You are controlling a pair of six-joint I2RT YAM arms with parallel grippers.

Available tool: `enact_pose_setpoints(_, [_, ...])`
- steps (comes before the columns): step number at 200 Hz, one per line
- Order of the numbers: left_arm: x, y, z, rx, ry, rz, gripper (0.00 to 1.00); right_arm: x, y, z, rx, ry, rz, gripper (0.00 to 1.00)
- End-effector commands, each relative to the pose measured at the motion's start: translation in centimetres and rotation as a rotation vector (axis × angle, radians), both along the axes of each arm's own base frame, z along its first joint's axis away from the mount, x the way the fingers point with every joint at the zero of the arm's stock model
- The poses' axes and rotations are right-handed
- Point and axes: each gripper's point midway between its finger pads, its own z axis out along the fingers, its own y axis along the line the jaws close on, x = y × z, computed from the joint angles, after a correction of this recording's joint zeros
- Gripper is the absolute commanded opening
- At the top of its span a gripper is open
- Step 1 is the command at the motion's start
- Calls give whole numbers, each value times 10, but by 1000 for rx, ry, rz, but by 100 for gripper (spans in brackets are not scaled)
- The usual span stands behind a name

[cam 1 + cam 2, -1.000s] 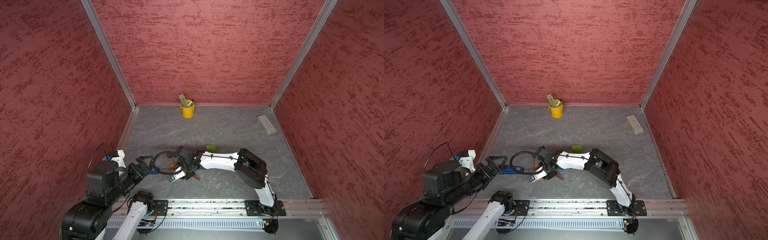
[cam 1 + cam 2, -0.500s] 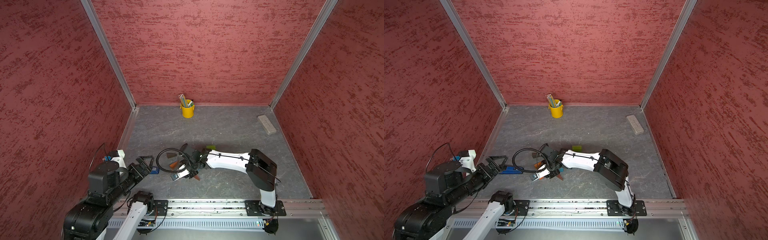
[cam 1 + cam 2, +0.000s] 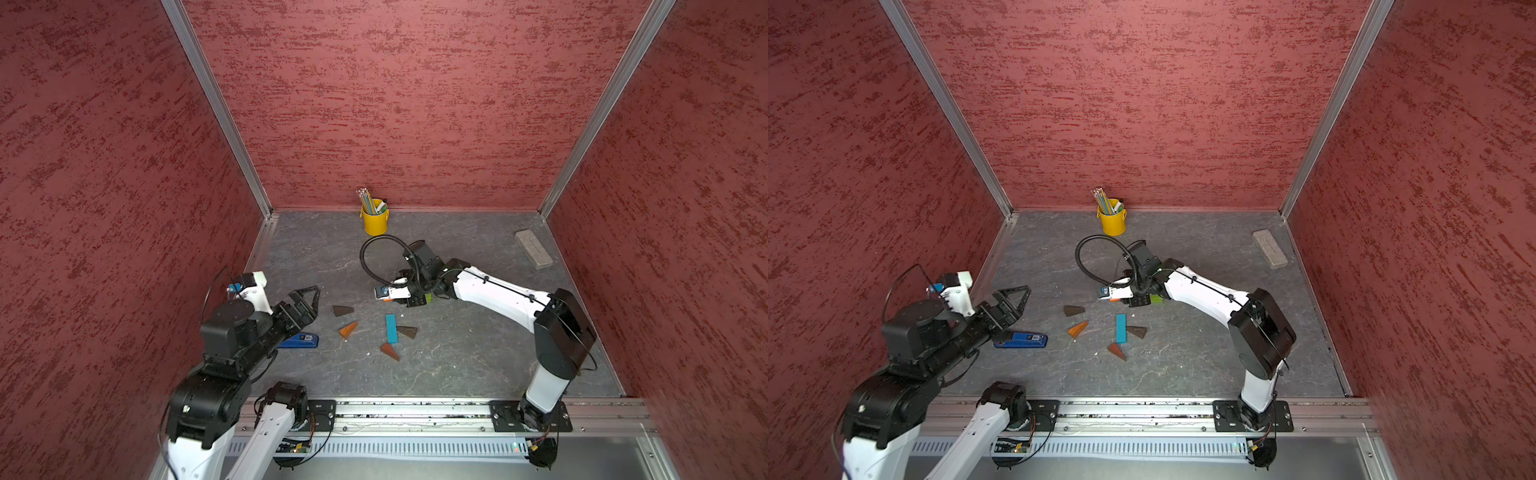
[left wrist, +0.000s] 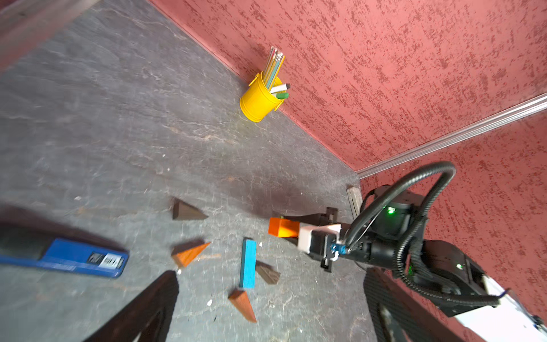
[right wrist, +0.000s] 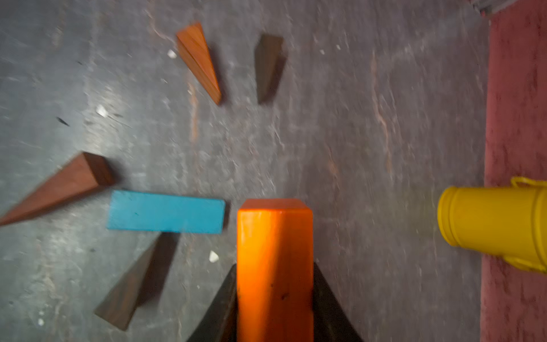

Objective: Assemble a small pinwheel with building blocks
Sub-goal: Place the building block at the center of the board.

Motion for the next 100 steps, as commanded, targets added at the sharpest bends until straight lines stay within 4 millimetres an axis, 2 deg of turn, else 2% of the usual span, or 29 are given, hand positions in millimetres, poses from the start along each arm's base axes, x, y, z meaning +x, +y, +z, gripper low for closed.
enact_pose_setpoints(1, [49, -24, 0, -28, -61, -93, 100, 32, -22, 10, 13, -39, -114, 20])
enact_pose_setpoints(26, [89, -38, -24, -22, -31, -112, 100, 69, -46, 7, 9, -64, -218, 20])
enact_pose_setpoints(50, [119, -60, -60, 119, 78, -209, 100, 96, -62, -3, -8, -64, -273, 20])
enact_pose_setpoints(73, [135, -85, -97, 254, 205, -297, 100, 115, -71, -17, -38, -48, -296, 20])
enact_pose_setpoints(100, [146, -99, -126, 242, 259, -304, 100, 130, -82, -40, -100, -16, -325, 20])
